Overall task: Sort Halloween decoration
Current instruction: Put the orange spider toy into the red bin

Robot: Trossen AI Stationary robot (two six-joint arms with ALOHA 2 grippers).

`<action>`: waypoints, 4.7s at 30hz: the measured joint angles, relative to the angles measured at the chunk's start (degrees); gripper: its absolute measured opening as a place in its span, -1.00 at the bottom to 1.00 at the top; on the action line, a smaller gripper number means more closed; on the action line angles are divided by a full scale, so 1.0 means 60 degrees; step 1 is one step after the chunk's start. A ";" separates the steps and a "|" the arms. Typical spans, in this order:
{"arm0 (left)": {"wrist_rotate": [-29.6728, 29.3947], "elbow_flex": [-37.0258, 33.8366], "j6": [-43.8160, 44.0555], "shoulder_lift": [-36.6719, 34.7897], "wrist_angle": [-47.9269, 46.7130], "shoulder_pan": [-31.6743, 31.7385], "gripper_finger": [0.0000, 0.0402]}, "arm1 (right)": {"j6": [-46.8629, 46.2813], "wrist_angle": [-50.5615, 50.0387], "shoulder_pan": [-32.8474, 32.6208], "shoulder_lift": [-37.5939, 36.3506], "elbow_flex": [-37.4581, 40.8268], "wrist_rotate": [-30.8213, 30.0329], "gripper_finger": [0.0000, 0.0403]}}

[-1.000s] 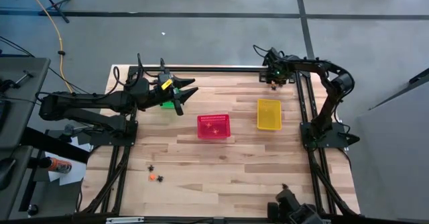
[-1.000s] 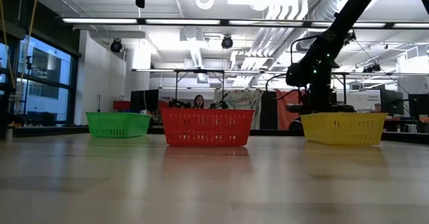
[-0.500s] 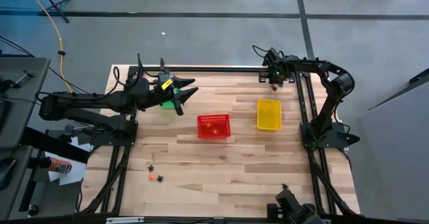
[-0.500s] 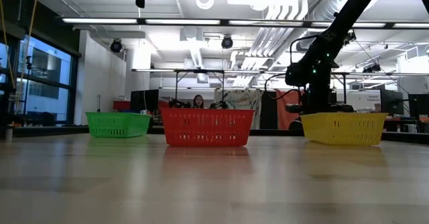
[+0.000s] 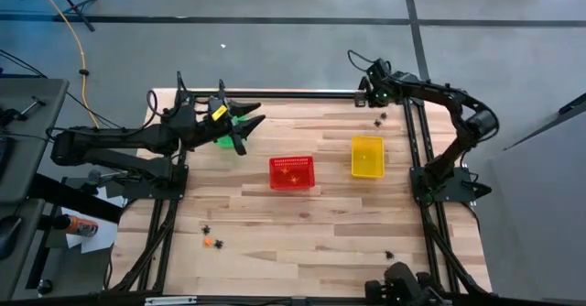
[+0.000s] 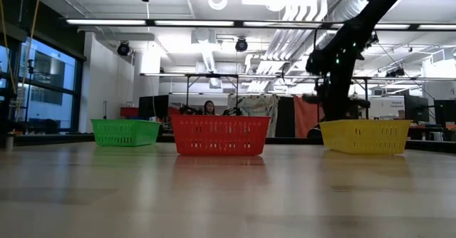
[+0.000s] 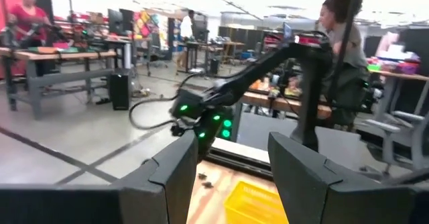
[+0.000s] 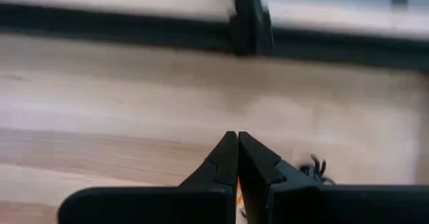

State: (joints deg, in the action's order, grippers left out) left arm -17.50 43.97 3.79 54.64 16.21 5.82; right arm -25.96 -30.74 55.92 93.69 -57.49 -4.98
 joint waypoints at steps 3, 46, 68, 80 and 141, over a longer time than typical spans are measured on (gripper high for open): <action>-0.0282 0.0000 -0.0039 -0.0126 -0.0007 0.0000 -0.14 | 0.0567 0.0780 -0.0173 -0.0678 0.0000 0.0770 -1.00; 0.2922 -0.0011 0.0846 0.0767 -0.0718 -0.0066 -0.14 | 0.3596 0.4197 -0.8037 -0.5547 -0.0018 0.2890 -1.00; 0.2863 -0.0011 0.1094 0.0847 -0.0353 -0.0066 -0.14 | 0.3898 0.9022 -0.7993 -0.6298 0.3237 0.2897 -1.00; 0.2806 -0.0010 0.1089 0.0847 -0.0361 -0.0062 -0.14 | 0.3651 0.8957 -0.7993 -0.6291 0.3249 0.2394 -1.00; 0.2351 0.0259 -0.0823 0.0053 -0.1315 0.0295 -0.14 | -0.5773 0.1139 -0.8579 0.3639 -0.3166 0.0580 -1.00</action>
State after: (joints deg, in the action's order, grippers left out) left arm -3.39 45.52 -1.15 54.96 8.32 7.60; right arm -60.60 -23.90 4.45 115.52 -76.49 -1.50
